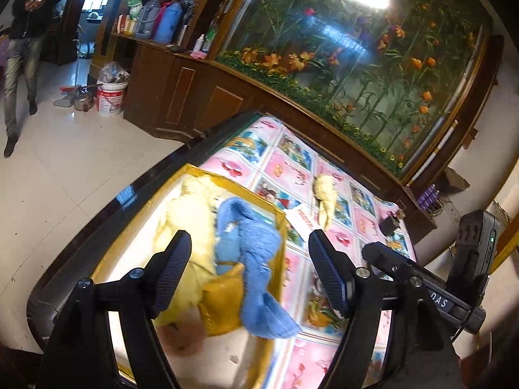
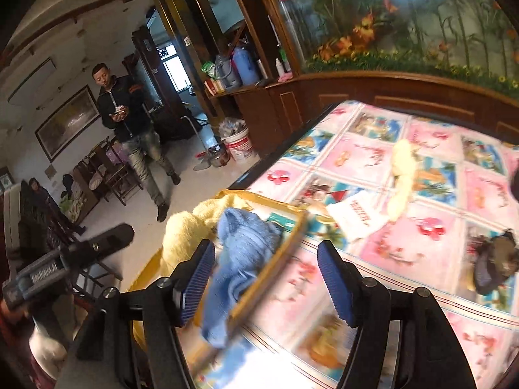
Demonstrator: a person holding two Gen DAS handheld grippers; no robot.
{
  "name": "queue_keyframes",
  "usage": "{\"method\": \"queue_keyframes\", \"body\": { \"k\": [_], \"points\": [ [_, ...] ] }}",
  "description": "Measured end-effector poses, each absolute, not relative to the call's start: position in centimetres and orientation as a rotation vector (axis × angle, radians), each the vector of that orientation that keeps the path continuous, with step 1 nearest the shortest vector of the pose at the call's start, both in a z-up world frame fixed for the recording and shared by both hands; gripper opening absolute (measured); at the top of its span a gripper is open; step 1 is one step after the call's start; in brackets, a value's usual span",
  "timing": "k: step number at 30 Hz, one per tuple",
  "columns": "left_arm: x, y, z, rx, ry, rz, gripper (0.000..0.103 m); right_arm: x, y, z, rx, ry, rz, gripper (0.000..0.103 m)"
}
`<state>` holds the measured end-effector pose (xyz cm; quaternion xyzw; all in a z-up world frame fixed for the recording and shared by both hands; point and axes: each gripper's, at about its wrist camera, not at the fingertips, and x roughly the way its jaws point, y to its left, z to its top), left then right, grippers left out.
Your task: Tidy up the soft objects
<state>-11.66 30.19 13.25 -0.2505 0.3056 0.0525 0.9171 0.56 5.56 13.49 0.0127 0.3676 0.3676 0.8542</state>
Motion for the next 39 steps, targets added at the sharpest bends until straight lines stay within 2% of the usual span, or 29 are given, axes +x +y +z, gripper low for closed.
{"method": "queue_keyframes", "body": {
  "k": [4,15,31,39],
  "points": [
    [-11.5,27.2,13.7,-0.492,0.648,0.050,0.075,-1.1,0.2,13.8,0.009,0.738,0.698,0.073],
    [-9.8,18.5,12.7,-0.389,0.764,-0.083,0.075,-2.1,-11.7,12.3,0.060,0.709,0.522,0.074],
    [-6.5,14.0,9.0,-0.342,0.893,-0.100,0.075,1.6,-18.4,8.0,0.177,0.661,0.377,0.074],
    [-3.7,10.5,6.2,-0.275,0.964,-0.126,0.075,2.7,-20.3,6.4,0.279,0.715,0.379,0.074]
  ]
}}
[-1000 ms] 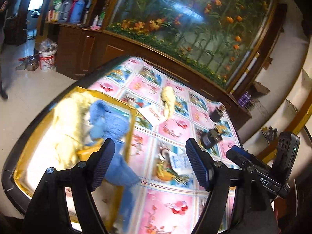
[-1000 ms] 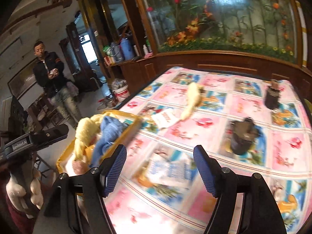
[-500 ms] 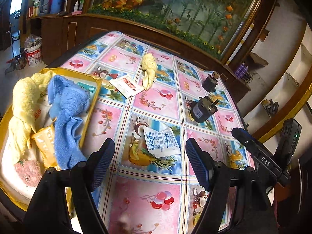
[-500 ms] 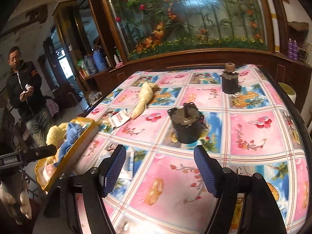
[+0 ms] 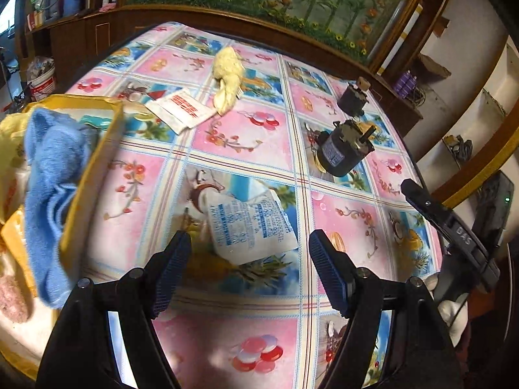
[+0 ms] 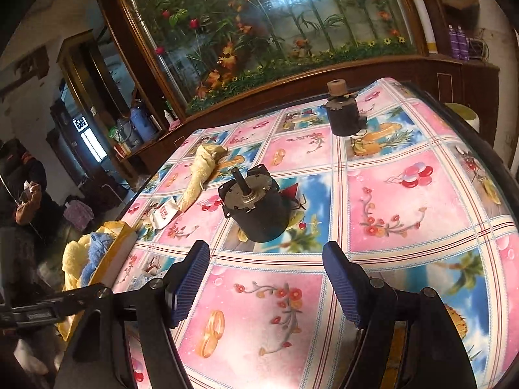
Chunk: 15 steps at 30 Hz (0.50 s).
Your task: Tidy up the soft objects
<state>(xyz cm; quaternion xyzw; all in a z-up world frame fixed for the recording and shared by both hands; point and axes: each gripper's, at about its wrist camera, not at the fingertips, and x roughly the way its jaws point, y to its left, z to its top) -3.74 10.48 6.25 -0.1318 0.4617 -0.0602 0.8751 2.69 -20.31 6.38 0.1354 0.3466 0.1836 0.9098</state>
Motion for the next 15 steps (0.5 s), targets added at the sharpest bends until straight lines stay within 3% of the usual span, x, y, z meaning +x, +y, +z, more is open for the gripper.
{"method": "queue_keyframes", "body": {
  "k": [7,15],
  "points": [
    [0.6,7.7,3.6,-0.116,1.002,-0.041,0.075,1.9,-18.7,6.5,0.218,0.704,0.398,0.074],
    [-1.9,4.3,3.7,-0.275,1.114,-0.436,0.075,1.9,-18.4,6.1,0.194,0.707,0.379,0.075]
  ]
}}
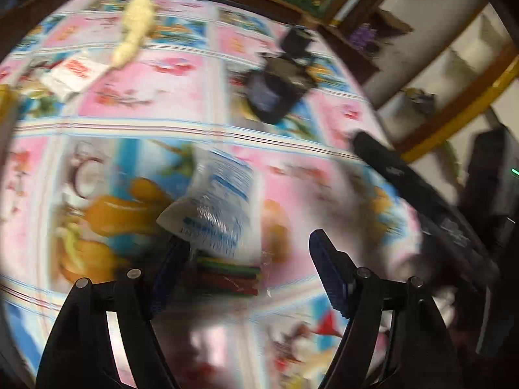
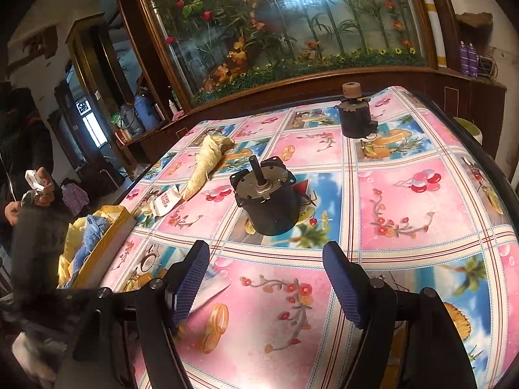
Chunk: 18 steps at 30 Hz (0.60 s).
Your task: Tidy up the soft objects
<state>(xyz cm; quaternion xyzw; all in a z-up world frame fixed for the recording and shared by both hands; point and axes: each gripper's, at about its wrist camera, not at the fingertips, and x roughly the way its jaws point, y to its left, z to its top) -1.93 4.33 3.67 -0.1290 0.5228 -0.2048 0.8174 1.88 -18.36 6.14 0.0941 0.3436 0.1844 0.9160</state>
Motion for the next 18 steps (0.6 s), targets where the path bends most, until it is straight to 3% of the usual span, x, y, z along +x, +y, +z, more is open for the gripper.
{"method": "queue_keyframes", "body": {
  "k": [18],
  "points": [
    [-2.5,6.1,4.8,-0.258,1.059,-0.315,0.075,2.4,-18.9,5.5,0.209,0.729,0.346,0.076]
  ]
}}
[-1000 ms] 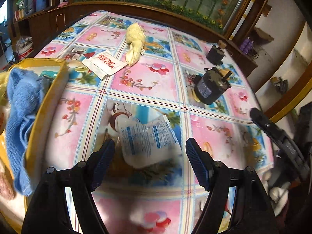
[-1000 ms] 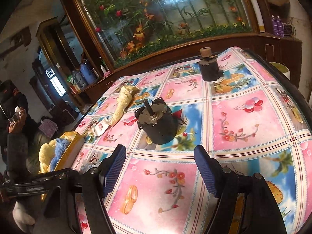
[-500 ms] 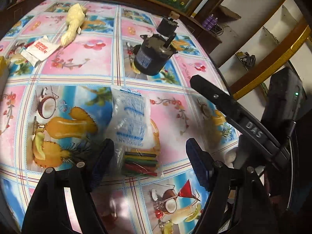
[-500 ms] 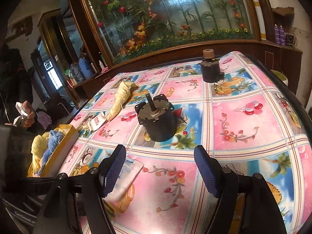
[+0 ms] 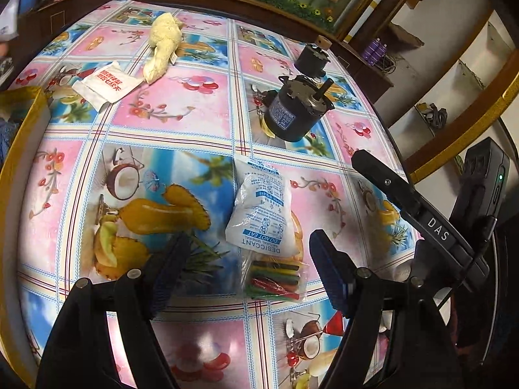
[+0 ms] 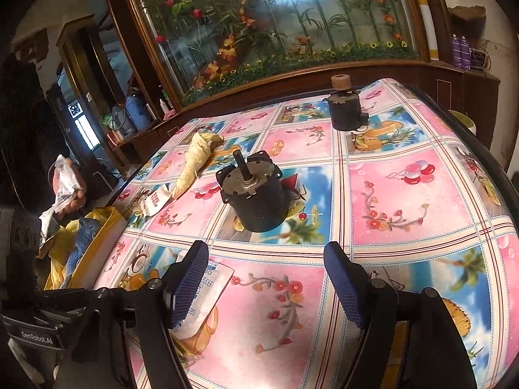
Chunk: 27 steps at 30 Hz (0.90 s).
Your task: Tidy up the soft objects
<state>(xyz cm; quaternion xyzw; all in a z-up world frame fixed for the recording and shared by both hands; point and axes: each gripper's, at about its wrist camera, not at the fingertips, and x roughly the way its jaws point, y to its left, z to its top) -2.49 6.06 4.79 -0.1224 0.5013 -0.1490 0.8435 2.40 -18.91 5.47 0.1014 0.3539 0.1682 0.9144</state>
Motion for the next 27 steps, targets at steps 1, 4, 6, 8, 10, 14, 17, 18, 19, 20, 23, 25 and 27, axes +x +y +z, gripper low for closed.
{"method": "queue_keyframes", "body": {
  "k": [1,4,6,8,10,14,17,18,19,20,23,25,27],
  "points": [
    [-2.5,5.8,4.9,-0.249,1.054,-0.318,0.075,2.5,-19.0,5.4,0.211,0.730,0.344,0.076],
    [-2.6,5.2,4.9,-0.226,1.049,-0.326,0.075,2.6,-19.1,5.3,0.217,0.735,0.337,0.077],
    [-2.8,4.9,4.8,-0.214,1.051,-0.335,0.075,2.6,-19.2,5.2,0.221,0.739,0.335,0.077],
    [-3.1,4.6,4.7,-0.210,1.053,-0.349,0.075,2.7,-19.1,5.1,0.221,0.742,0.332,0.077],
    [-3.7,4.4,4.6,-0.206,1.053,-0.375,0.075,2.8,-19.1,5.1,0.220,0.745,0.333,0.077],
    [-5.6,4.4,4.9,-0.177,1.037,-0.433,0.075,2.7,-19.1,4.9,0.217,0.749,0.330,0.077],
    [-6.7,5.7,5.0,-0.171,1.025,-0.428,0.075,2.7,-19.2,4.9,0.225,0.751,0.329,0.077],
    [-6.9,6.5,5.1,-0.179,1.022,-0.415,0.075,2.7,-19.2,5.0,0.229,0.750,0.329,0.077],
    [-7.0,7.2,5.1,-0.190,1.018,-0.397,0.075,2.7,-19.3,5.0,0.233,0.749,0.330,0.077],
    [-6.9,8.1,5.2,-0.208,1.013,-0.372,0.075,2.7,-19.3,5.0,0.235,0.749,0.332,0.077],
    [-6.4,10.3,5.2,-0.275,0.998,-0.318,0.075,2.8,-19.3,4.9,0.240,0.756,0.340,0.077],
    [-6.0,11.1,5.2,-0.294,0.988,-0.288,0.075,2.8,-19.2,4.8,0.238,0.761,0.341,0.077],
    [-5.5,11.4,5.2,-0.282,0.980,-0.255,0.075,2.9,-19.2,4.7,0.239,0.766,0.344,0.077]
  ]
}}
